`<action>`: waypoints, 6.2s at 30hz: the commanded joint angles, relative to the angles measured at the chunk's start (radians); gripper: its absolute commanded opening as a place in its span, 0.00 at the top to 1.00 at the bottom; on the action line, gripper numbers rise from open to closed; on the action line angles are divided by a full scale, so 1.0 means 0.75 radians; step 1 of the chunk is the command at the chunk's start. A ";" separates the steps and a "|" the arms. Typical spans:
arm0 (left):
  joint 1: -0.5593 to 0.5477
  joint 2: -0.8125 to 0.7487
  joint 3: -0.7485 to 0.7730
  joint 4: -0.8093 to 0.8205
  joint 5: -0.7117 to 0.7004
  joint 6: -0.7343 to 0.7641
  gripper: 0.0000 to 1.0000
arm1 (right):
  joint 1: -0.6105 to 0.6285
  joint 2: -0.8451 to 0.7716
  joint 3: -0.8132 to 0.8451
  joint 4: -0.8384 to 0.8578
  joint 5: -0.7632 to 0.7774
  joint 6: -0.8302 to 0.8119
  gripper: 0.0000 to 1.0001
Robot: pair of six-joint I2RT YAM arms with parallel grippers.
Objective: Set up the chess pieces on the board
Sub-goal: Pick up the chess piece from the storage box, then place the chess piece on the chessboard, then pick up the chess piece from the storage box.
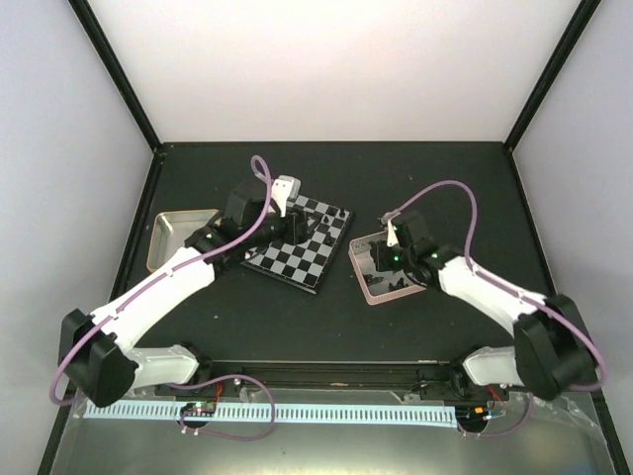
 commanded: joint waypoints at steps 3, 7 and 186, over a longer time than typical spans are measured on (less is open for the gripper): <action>0.017 -0.086 0.009 0.069 0.304 -0.083 0.38 | 0.007 -0.269 -0.109 0.391 -0.336 -0.133 0.88; 0.022 -0.106 0.032 0.081 0.544 -0.120 0.33 | 0.007 -0.393 -0.140 0.517 -0.641 -0.163 0.88; -0.075 0.184 0.322 -0.086 -0.138 0.159 0.55 | -0.103 0.092 0.113 -0.186 0.211 0.105 0.46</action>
